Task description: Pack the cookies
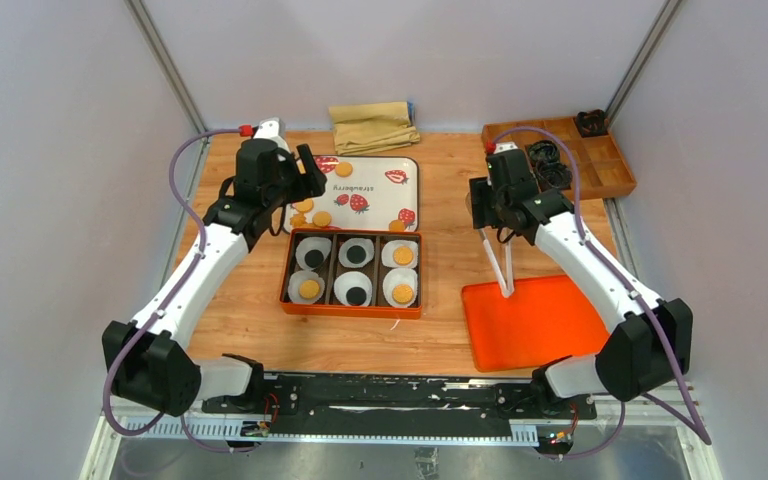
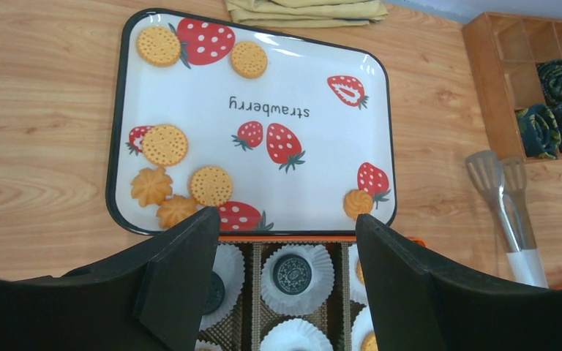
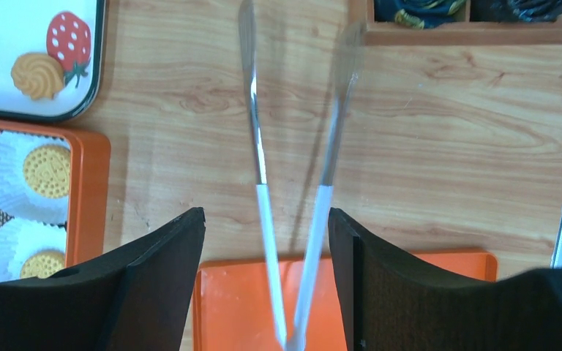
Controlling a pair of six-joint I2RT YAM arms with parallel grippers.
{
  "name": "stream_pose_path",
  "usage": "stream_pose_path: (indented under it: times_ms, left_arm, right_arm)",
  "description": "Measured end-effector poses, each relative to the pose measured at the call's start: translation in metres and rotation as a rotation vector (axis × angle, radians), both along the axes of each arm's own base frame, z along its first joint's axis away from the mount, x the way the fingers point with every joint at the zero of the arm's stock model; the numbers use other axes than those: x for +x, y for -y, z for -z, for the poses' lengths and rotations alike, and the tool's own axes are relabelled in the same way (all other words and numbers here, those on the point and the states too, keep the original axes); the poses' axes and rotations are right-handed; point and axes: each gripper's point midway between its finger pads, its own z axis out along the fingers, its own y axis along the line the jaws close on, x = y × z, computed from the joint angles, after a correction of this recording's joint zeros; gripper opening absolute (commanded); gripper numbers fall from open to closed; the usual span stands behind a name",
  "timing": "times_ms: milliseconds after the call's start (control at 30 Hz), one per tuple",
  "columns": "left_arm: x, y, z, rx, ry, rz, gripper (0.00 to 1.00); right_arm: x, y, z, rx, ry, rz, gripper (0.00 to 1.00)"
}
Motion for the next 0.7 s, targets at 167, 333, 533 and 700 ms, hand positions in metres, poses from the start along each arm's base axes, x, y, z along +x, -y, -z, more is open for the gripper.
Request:
stream_pose_path:
  times_ms: [167,333,533,700]
  left_arm:
    - [0.000,0.004,0.000,0.000,0.000,0.010,0.75]
    - [-0.001,0.007,0.000,-0.001,0.000,0.018,0.75]
    - [-0.003,0.007,-0.004,-0.003,0.010,0.019,0.75]
    - [-0.005,0.007,-0.008,-0.007,0.021,0.022,0.75]
  right_arm:
    - [-0.016,-0.004,0.009,-0.002,-0.050,-0.027,0.68]
    - [-0.026,-0.008,0.024,-0.011,-0.108,-0.027,0.69]
    - [-0.026,-0.005,0.085,-0.114,-0.322,0.011,0.67]
    - [-0.033,0.003,0.143,-0.212,-0.492,0.036,0.65]
